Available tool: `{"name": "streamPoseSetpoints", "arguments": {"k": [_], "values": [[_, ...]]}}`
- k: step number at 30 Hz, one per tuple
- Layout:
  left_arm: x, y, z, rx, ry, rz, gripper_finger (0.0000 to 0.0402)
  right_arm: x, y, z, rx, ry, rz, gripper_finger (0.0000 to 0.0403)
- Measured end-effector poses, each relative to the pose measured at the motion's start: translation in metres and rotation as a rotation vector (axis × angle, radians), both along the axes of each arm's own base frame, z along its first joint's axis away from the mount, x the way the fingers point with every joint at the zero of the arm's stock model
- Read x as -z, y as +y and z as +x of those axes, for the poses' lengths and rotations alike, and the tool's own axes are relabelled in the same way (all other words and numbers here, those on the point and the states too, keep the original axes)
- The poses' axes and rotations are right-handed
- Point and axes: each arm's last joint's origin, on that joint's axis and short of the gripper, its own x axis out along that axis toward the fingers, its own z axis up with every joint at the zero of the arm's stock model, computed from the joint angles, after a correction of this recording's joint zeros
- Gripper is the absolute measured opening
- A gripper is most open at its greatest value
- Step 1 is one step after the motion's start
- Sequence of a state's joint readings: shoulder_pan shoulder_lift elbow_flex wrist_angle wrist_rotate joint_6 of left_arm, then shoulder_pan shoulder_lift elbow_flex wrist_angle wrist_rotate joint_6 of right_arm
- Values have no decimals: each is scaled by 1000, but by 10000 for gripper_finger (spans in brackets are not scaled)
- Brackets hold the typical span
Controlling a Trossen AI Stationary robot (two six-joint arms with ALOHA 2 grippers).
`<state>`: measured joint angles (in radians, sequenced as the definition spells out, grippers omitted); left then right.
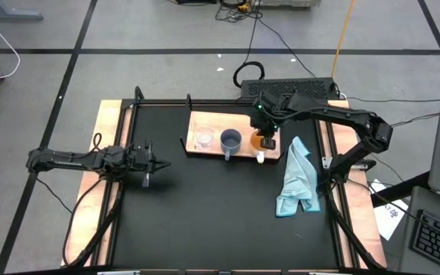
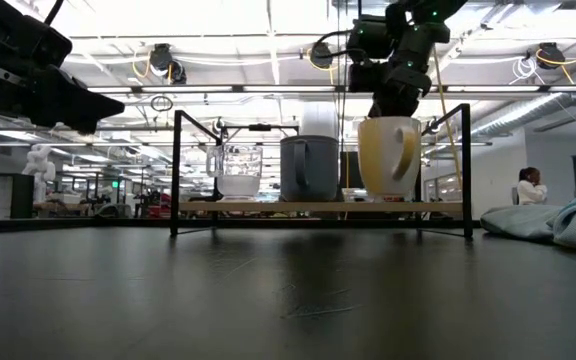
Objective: Stack small to large cups/mugs on shelf
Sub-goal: Put the yellow mug on the shelf
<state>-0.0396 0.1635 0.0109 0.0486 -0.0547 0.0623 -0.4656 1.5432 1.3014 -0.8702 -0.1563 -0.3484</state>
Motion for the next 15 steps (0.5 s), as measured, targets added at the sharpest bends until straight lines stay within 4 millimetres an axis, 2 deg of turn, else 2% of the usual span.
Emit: {"name": "streamPoseSetpoints", "arguments": {"k": [15], "values": [[0, 0, 0, 2, 0, 18, 1, 2, -1, 3, 13, -6, 5, 10]]}}
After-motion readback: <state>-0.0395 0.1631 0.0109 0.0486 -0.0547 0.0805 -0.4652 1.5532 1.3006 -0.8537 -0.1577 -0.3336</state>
